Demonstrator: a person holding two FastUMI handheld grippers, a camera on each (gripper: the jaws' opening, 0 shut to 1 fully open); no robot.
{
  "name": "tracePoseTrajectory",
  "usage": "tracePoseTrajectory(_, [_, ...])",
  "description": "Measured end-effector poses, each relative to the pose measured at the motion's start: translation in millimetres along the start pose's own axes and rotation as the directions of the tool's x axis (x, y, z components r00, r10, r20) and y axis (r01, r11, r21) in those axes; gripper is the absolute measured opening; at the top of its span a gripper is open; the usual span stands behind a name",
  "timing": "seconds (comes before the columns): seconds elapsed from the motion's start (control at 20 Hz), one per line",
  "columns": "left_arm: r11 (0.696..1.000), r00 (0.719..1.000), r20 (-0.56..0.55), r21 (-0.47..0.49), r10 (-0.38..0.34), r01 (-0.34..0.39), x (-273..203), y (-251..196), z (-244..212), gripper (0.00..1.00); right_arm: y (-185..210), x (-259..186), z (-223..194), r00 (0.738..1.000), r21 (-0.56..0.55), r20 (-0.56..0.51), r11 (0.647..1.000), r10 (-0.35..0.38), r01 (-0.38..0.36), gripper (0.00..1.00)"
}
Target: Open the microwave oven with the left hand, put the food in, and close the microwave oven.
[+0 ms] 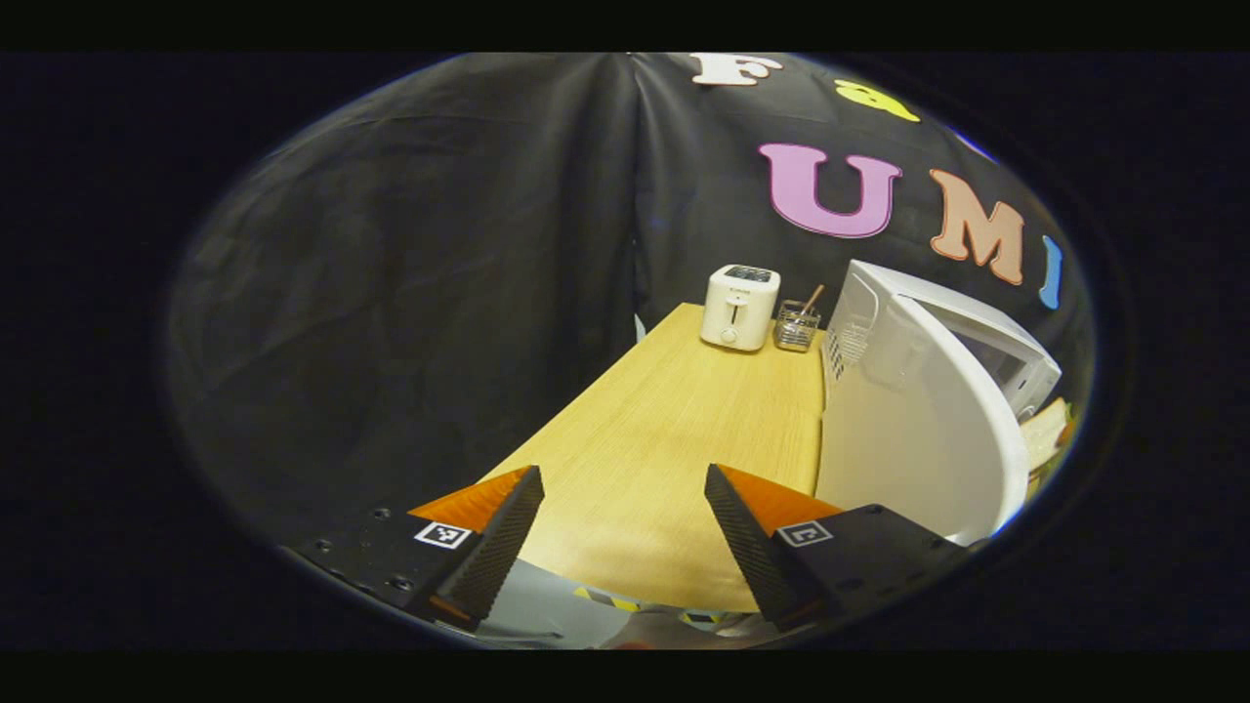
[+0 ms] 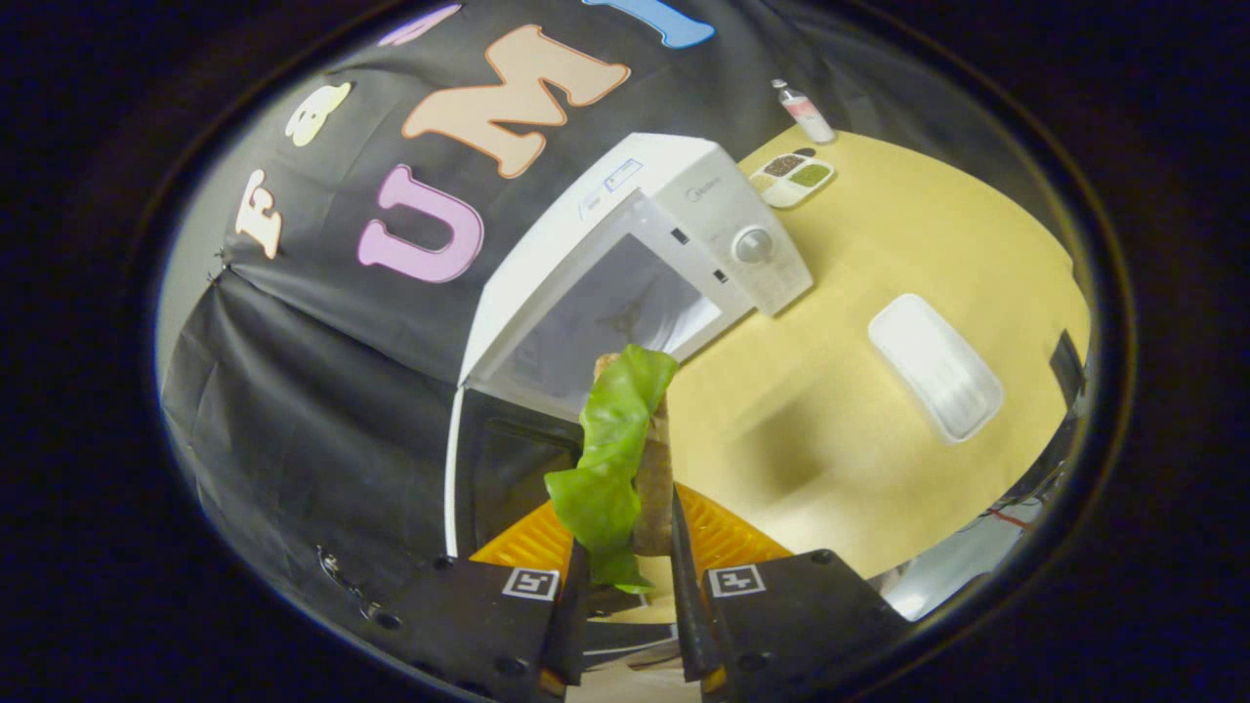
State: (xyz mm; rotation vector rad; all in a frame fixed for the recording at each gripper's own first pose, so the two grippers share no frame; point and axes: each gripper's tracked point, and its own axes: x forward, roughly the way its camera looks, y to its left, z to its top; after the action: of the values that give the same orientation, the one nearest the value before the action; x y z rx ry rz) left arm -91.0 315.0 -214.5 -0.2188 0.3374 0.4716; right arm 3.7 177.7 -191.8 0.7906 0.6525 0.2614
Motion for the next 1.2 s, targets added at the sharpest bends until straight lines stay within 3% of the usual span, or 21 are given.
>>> tracePoseTrajectory(0.1, [1.0, 1.0, -0.003, 0.013, -0.011, 0.011, 2, 0, 1, 0.98, 23, 13, -4, 0.996, 0.035, 0.046, 0.996, 0.076, -0.078, 0.35])
tracePoseTrajectory(0.15, [1.0, 1.0, -0.004, 0.019, -0.017, 0.017, 4, 1, 3, 0.98, 34, 21, -4, 0.991, 0.057, 0.074, 0.991, 0.114, -0.118, 0.41])
tracePoseTrajectory(0.25, [0.999, 1.0, -0.005, 0.025, -0.03, 0.03, 6, 0, 5, 0.98, 48, 43, -5, 0.982, 0.088, 0.109, 0.983, 0.153, -0.163, 0.41])
tracePoseTrajectory(0.6, [0.997, 0.998, -0.021, 0.047, -0.056, 0.056, 22, -7, 10, 0.98, 52, 115, 2, 0.978, 0.013, 0.169, 0.992, 0.122, -0.126, 0.4])
tracePoseTrajectory(0.95, [0.996, 0.997, -0.044, 0.061, -0.056, 0.058, 28, -14, 10, 0.98, 41, 168, 41, 0.965, -0.028, 0.252, 0.997, 0.077, -0.072, 0.4])
tracePoseTrajectory(1.0, [0.996, 0.997, -0.047, 0.059, -0.057, 0.06, 28, -15, 10, 0.98, 40, 176, 46, 0.961, -0.03, 0.264, 0.997, 0.078, -0.073, 0.33])
tracePoseTrajectory(1.2, [0.997, 0.995, -0.078, 0.049, -0.058, 0.062, 29, -18, 5, 0.98, 34, 206, 66, 0.948, -0.045, 0.313, 0.998, 0.056, -0.044, 0.33])
